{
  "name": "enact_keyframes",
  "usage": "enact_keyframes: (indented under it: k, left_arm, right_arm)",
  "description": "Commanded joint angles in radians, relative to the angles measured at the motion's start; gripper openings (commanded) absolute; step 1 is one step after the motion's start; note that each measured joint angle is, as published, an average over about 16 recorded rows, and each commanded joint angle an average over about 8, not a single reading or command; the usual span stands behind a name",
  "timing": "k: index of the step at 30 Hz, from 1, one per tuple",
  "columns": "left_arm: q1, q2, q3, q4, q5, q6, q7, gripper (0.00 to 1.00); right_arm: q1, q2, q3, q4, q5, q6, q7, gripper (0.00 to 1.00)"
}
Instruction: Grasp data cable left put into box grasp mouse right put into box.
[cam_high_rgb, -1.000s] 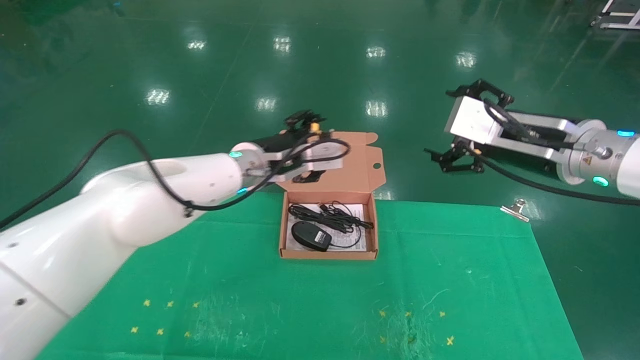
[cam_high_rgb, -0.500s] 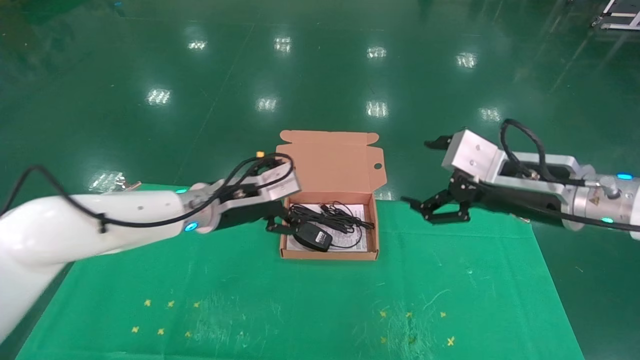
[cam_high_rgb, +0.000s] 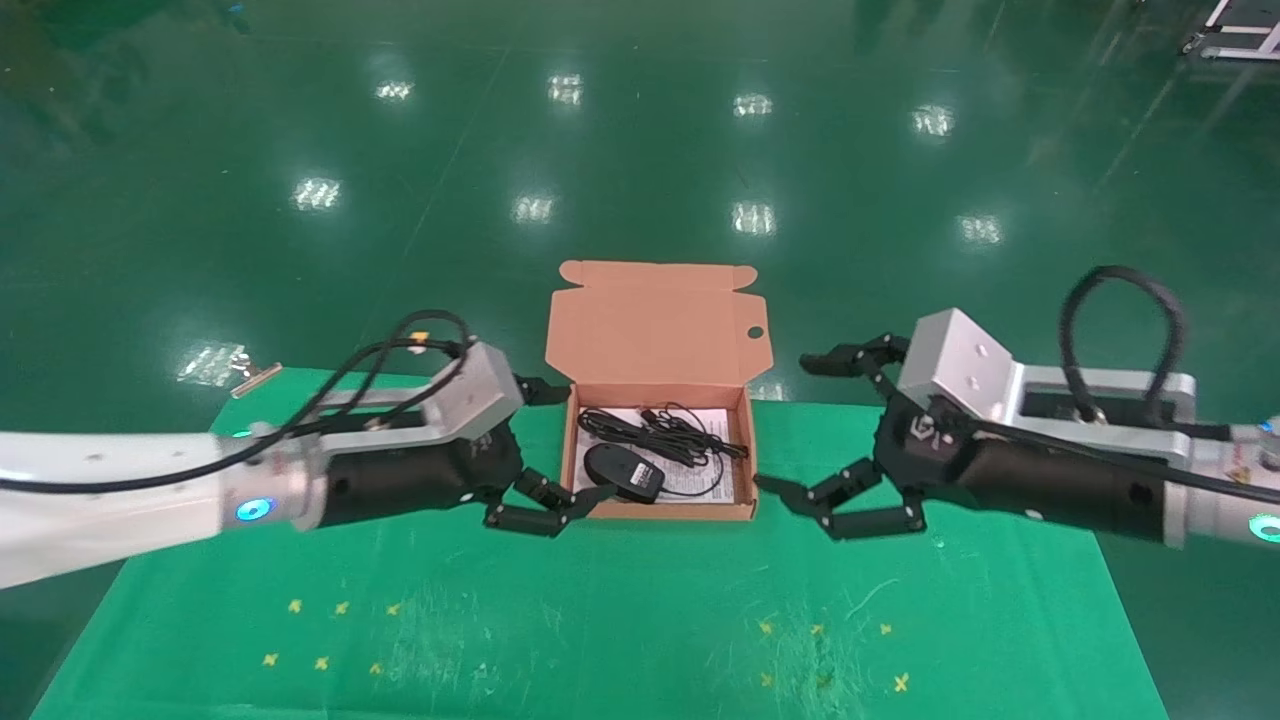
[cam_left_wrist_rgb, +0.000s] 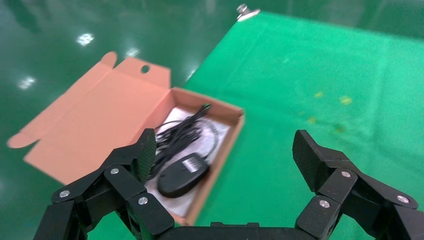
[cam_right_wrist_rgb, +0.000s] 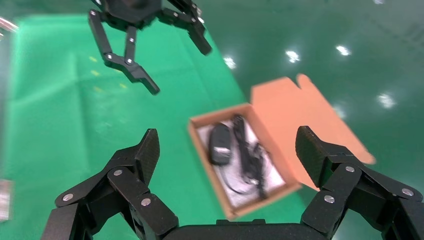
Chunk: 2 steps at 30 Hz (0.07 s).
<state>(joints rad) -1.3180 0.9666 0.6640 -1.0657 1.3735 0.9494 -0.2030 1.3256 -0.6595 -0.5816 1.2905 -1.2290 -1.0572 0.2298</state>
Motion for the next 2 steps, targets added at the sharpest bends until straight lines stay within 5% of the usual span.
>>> enact_keyframes:
  k: [1,2]
  left_arm:
    - [0.029,-0.042,-0.046,-0.026,-0.076,0.065,0.002,1.00]
    - [0.033,-0.048,-0.052,-0.030,-0.087,0.074,0.002,1.00]
  right_arm:
    - [-0.029,0.006,0.035,-0.001,0.057,-0.050,-0.005,1.00]
    - [-0.033,0.006,0.040,-0.001,0.066,-0.058,-0.006,1.00]
